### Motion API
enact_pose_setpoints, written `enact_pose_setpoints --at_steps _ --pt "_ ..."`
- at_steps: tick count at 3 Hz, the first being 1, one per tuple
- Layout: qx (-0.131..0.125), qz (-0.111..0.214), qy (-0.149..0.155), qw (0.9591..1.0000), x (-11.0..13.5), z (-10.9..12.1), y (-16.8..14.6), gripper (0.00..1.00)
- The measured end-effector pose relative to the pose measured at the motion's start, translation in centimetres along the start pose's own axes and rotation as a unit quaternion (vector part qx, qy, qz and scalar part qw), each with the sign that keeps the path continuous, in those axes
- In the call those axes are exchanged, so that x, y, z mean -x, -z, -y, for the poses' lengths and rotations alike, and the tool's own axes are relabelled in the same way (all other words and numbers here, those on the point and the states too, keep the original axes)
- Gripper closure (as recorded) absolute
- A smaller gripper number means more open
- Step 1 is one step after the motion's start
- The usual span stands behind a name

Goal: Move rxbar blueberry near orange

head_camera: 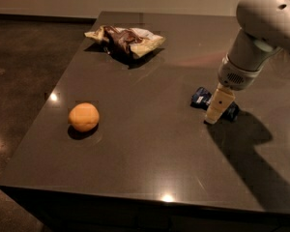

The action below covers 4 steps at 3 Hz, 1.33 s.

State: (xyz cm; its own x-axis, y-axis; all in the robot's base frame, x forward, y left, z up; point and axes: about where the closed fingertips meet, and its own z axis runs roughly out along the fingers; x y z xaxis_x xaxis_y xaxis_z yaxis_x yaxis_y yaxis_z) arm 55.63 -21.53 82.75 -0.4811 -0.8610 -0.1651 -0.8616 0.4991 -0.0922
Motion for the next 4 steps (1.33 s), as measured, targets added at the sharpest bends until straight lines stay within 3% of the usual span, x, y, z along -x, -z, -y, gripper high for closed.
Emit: enact_pose_setpoints --at_steps 2,3,4 --pt "0.006 0.003 -0.002 1.0 0.1 0.3 0.8 0.84" --pt "0.006 0.003 -0.001 1.0 0.1 0.3 1.0 1.0" --pt "0.027 0.029 0.051 0.9979 3.8 -2.6 2.9 1.0"
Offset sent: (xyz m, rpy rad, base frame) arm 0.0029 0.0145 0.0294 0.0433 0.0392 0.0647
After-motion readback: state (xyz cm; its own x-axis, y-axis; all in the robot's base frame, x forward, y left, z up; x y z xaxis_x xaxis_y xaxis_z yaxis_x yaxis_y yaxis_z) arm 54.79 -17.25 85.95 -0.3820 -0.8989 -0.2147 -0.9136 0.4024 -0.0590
